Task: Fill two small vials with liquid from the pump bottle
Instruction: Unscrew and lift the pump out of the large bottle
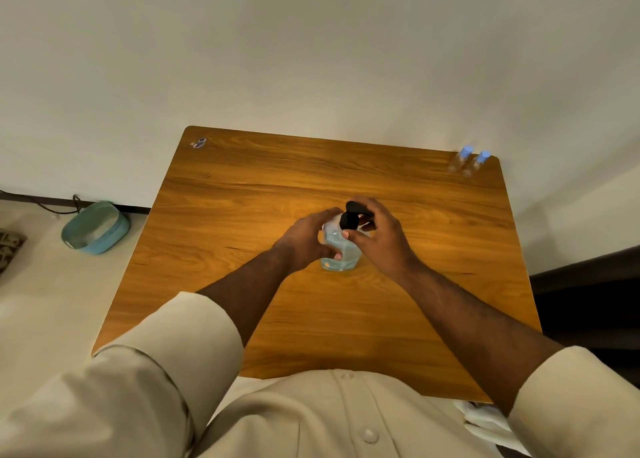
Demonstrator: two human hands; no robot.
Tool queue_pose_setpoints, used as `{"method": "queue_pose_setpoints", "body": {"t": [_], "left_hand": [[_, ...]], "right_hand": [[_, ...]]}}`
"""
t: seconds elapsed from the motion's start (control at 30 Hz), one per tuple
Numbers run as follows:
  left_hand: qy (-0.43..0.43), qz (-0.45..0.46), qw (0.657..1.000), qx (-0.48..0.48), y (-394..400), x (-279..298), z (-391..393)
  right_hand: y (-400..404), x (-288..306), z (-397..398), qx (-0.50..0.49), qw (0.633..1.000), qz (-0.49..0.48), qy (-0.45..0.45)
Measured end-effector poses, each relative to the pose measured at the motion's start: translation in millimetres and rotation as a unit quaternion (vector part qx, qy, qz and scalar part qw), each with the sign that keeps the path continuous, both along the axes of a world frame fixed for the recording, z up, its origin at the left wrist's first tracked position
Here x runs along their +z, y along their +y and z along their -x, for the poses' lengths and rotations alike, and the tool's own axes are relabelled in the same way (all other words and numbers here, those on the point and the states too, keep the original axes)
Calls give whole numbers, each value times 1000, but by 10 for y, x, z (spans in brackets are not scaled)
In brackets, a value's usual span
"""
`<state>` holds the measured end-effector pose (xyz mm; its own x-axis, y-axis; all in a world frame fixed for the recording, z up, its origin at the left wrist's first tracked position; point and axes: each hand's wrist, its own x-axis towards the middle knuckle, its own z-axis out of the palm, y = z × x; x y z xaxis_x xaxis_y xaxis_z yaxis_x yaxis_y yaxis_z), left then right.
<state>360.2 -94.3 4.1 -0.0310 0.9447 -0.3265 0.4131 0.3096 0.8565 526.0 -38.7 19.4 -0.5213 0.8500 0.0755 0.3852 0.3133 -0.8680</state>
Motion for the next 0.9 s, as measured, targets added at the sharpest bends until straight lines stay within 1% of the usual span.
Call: {"method": "queue_pose_setpoints", "body": {"t": [0.13, 0.27, 0.33, 0.4, 0.47, 0.53, 0.6, 0.63, 0.7, 0.77, 0.83, 0.87, 0.9], "left_hand": [[12, 9, 1000, -4, 9, -3, -3], [28, 10, 1000, -10, 20, 8, -9], [31, 11, 999, -6, 27, 16, 8], [31, 15, 999, -2, 20, 27, 12], [33, 15, 999, -5, 1, 24, -15], [34, 12, 999, -9, -10, 31, -38], [35, 8, 999, -15, -9, 41, -34], [35, 7, 999, -16, -9, 48, -28], [38, 6, 999, -14, 2, 70, -23], [42, 9, 999, -13, 30, 84, -25], [40, 12, 999, -15, 65, 98, -30], [43, 11, 999, -21, 85, 113, -33], [48, 7, 998, -28, 104, 124, -38]], "right_hand": [[-68, 3, -73, -2, 996, 72, 51], [-73, 50, 39, -51, 995, 76, 46], [-55, 68, 88, -53, 993, 84, 61], [-34, 52, 53, -36, 987, 129, 92], [-33, 37, -29, -24, 979, 176, 101], [-36, 42, -38, -38, 985, 158, 60], [-48, 42, 38, -64, 993, 93, 15], [-59, 40, 81, -73, 995, 68, 7], [-68, 43, 118, -80, 996, 48, 5], [-38, 34, 77, -70, 995, 63, 23], [3, 23, 20, -53, 990, 117, 62], [17, 30, 12, -47, 987, 140, 66], [20, 41, 21, -44, 986, 151, 52]]}}
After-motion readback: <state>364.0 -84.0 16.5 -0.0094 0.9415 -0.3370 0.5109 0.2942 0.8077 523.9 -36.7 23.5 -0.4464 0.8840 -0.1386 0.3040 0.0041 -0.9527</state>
